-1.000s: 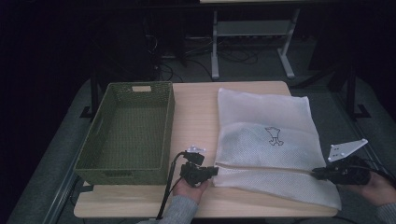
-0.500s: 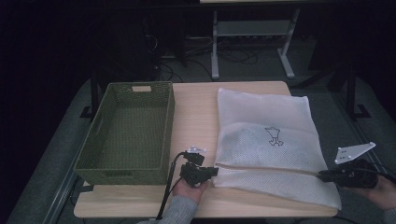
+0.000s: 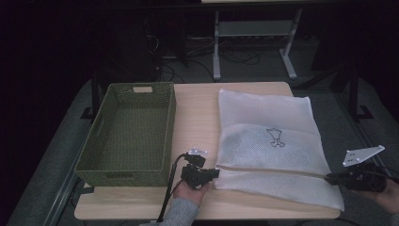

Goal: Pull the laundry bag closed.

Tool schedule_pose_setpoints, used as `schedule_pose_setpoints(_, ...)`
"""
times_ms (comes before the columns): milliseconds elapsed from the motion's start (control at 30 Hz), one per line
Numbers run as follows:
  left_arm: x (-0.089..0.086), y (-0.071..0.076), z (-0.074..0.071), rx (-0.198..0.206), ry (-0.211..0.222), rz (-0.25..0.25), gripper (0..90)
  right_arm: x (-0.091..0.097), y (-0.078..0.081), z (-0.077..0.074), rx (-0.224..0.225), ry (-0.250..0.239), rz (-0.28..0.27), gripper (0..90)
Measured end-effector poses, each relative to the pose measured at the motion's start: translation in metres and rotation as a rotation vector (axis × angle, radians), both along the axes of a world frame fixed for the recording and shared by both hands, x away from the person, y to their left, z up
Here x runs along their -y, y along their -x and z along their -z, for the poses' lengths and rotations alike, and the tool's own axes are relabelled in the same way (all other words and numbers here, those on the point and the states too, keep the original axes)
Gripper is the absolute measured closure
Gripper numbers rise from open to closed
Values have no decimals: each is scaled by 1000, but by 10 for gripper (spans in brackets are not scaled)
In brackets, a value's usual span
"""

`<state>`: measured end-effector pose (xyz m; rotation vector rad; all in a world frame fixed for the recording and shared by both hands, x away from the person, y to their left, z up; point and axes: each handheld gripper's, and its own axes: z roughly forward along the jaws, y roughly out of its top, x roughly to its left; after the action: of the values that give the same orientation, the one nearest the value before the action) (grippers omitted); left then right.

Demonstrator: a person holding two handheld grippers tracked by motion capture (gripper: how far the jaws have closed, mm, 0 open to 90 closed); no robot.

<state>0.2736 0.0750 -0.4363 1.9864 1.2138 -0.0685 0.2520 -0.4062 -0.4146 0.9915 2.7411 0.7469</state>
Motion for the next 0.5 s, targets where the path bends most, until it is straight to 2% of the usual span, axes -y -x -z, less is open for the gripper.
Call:
schedule_pose_setpoints(367, -3, 0, 0, -2, -2, -2, 863, 13, 2, 9, -17, 15, 45, 809)
schedule_pose_setpoints(500, -2, 0, 0, 0, -2, 2, 863, 19, 3, 11, -23, 4, 61, 809)
